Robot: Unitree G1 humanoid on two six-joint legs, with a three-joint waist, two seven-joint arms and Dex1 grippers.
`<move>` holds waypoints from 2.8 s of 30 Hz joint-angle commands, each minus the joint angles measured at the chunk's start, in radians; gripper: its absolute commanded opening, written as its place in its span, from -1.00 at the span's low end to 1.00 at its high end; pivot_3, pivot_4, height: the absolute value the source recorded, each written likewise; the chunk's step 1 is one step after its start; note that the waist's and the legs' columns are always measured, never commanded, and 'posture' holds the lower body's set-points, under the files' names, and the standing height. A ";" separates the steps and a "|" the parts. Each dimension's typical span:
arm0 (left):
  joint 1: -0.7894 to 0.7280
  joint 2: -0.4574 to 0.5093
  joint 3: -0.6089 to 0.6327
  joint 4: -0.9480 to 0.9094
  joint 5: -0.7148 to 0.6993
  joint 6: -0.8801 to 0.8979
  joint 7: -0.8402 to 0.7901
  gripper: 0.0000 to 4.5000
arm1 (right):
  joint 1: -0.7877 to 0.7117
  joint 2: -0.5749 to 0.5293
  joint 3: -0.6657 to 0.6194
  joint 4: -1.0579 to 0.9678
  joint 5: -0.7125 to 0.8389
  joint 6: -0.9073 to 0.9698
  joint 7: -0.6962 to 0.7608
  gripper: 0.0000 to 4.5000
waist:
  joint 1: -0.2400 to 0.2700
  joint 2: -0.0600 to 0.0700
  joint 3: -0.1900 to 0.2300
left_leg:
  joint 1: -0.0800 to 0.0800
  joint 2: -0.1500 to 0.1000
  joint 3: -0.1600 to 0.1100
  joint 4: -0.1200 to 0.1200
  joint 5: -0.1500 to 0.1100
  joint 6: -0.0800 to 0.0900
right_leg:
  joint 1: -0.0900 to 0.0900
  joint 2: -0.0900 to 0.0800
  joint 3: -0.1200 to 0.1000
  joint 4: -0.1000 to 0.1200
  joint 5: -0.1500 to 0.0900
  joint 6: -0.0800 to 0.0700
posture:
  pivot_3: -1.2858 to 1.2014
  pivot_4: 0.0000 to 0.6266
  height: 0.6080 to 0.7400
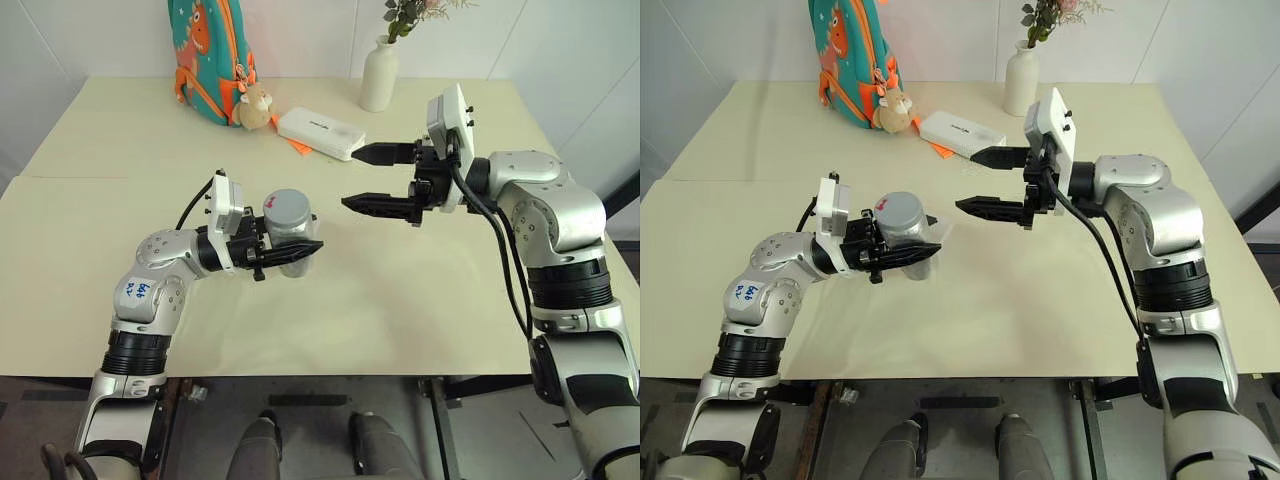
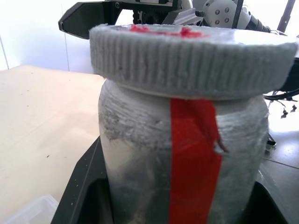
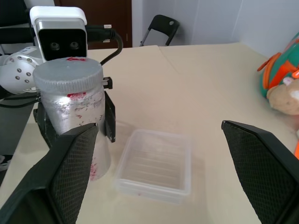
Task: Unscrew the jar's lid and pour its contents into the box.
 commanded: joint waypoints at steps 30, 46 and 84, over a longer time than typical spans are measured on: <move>0.000 -0.004 0.007 -0.047 -0.017 -0.003 0.006 -0.13 | -0.058 0.224 0.082 -0.145 0.061 0.153 -0.133 0.98 | 0.002 0.000 0.000 | 0.000 0.000 0.000 0.000 0.000 0.000 | 0.000 0.000 0.000 0.001 0.000 0.000 | 0.03 -0.52 1.00; -0.009 0.000 0.010 -0.036 -0.013 -0.005 0.003 -0.13 | -0.085 0.298 -0.070 -0.149 0.228 0.285 -0.249 0.13 | 0.002 0.000 0.000 | 0.000 0.000 0.000 0.000 0.000 0.000 | 0.000 0.000 0.000 0.002 0.000 0.000 | 0.03 -0.52 1.00; -0.062 0.070 0.155 0.060 -0.071 0.084 0.065 -0.13 | 0.564 0.092 -0.221 0.018 -0.068 -0.340 -0.328 0.99 | 0.004 0.000 0.000 | 0.002 -0.001 0.001 0.003 0.001 0.000 | 0.001 0.000 0.002 0.006 -0.001 0.001 | 0.03 -0.52 1.00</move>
